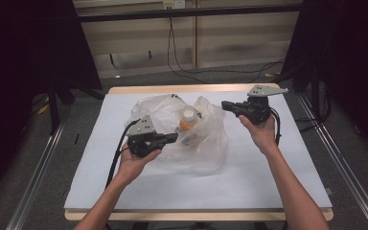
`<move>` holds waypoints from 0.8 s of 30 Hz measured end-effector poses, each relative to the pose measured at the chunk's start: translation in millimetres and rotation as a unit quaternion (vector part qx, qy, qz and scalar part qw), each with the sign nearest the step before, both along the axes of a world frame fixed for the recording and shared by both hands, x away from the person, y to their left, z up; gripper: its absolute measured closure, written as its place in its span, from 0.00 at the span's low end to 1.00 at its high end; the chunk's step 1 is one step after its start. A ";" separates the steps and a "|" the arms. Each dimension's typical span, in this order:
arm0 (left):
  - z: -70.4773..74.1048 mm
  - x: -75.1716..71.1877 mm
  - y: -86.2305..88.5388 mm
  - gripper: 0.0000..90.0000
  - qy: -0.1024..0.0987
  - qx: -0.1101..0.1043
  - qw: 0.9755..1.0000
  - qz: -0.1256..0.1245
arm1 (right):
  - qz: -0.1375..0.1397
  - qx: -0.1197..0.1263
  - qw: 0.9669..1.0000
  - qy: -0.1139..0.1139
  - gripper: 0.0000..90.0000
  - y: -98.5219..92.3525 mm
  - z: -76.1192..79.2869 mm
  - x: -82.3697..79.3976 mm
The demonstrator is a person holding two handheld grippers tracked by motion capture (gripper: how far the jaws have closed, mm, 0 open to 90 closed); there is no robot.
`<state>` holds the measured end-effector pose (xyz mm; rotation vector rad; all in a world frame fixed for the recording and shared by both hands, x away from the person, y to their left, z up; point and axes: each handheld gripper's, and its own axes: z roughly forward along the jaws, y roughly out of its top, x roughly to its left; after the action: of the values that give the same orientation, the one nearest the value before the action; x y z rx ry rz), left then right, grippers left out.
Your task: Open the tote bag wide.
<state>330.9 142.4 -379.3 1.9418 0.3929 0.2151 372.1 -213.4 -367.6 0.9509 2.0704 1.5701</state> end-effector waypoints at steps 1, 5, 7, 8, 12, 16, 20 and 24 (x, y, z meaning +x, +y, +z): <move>0.0 0.0 0.0 1.00 0.000 0.000 1.000 0.000 | 0.000 0.000 1.000 0.000 1.00 0.0 0.0 0.0; 15.4 -9.9 -8.8 1.00 -0.026 0.006 0.999 -0.018 | 0.024 0.002 1.000 -0.012 1.00 16.7 9.7 -3.1; 19.4 -5.8 -11.9 1.00 -0.045 0.026 0.999 -0.010 | 0.031 0.002 0.999 -0.013 1.00 20.9 10.7 -3.0; 17.5 6.1 -12.8 1.00 -0.031 0.027 0.999 -0.001 | 0.038 0.000 0.999 -0.016 1.00 28.8 13.5 -3.5; 7.6 27.4 -15.5 1.00 -0.010 0.048 0.999 0.023 | 0.049 -0.002 0.999 -0.019 1.00 39.2 18.5 -1.2; -1.5 44.2 -25.1 1.00 -0.006 0.085 0.995 0.042 | 0.056 -0.011 0.998 -0.012 1.00 53.1 19.6 7.0; 6.2 50.9 -34.2 1.00 -0.019 0.089 0.995 0.040 | 0.064 -0.023 0.998 0.002 1.00 65.0 12.5 11.8; 23.7 51.4 -34.6 1.00 -0.029 0.084 0.995 0.045 | 0.065 -0.032 0.997 0.005 1.00 65.3 8.1 8.3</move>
<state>382.3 107.8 -355.6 2.0807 0.4356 0.3713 380.5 -148.1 -359.4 0.8182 2.2147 1.5530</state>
